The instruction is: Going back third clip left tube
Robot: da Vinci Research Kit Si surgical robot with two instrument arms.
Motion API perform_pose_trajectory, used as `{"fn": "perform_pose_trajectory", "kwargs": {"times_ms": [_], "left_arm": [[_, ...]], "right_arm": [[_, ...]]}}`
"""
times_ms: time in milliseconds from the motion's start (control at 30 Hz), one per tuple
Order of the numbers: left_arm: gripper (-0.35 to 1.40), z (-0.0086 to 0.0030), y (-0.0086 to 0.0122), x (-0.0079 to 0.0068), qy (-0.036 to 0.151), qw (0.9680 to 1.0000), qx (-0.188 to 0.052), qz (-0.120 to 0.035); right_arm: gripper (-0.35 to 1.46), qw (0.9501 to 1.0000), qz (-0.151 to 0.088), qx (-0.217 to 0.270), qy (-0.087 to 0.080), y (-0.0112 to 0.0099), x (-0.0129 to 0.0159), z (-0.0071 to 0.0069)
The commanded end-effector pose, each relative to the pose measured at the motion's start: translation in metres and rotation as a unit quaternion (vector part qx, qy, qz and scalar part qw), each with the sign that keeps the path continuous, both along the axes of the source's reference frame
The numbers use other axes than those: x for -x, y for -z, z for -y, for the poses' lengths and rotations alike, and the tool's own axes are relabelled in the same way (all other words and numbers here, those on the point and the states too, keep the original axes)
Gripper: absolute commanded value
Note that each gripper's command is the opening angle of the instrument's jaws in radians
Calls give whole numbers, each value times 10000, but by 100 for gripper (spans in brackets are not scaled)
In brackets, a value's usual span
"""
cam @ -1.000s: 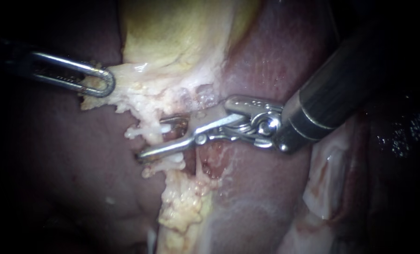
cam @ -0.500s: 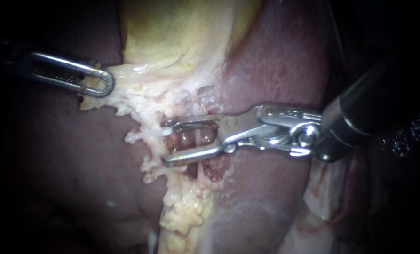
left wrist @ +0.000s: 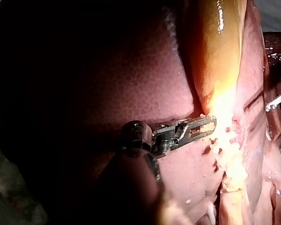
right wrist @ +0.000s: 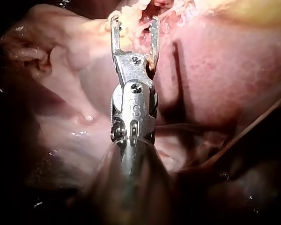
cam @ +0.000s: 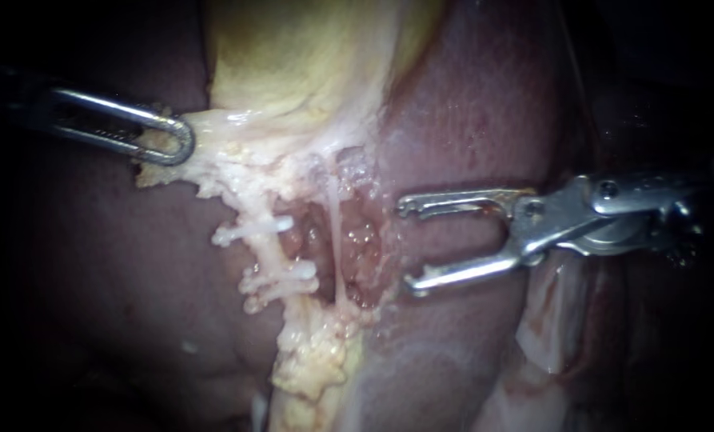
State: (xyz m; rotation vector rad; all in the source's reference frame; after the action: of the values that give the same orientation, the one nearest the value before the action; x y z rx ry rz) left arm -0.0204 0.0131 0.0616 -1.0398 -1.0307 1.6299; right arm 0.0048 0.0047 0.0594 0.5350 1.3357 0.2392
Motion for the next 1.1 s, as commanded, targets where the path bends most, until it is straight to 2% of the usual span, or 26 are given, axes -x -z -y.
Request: {"fn": "perform_pose_trajectory", "kwargs": {"times_ms": [33,200,500,800,933,1100], "left_arm": [[-35,0,-1,0,0,10000,-1,-2],[-35,0,-1,0,1,10000,-1,-2],[-35,1,-9,5,10,10000,17,-13],[-35,8,-38,30,52,9999,91,-61],[-35,15,-50,42,80,9999,106,-91],[-35,19,-54,48,74,9999,116,-73]], "right_arm": [[50,10000,7,-3,-7,1,4,-1],[50,10000,47,-11,-47,2,20,-1],[50,10000,38,-14,-34,5,25,0],[50,10000,38,-14,-34,7,24,1],[50,10000,39,-14,-35,7,23,2],[50,10000,39,-14,-36,8,23,2]]}}
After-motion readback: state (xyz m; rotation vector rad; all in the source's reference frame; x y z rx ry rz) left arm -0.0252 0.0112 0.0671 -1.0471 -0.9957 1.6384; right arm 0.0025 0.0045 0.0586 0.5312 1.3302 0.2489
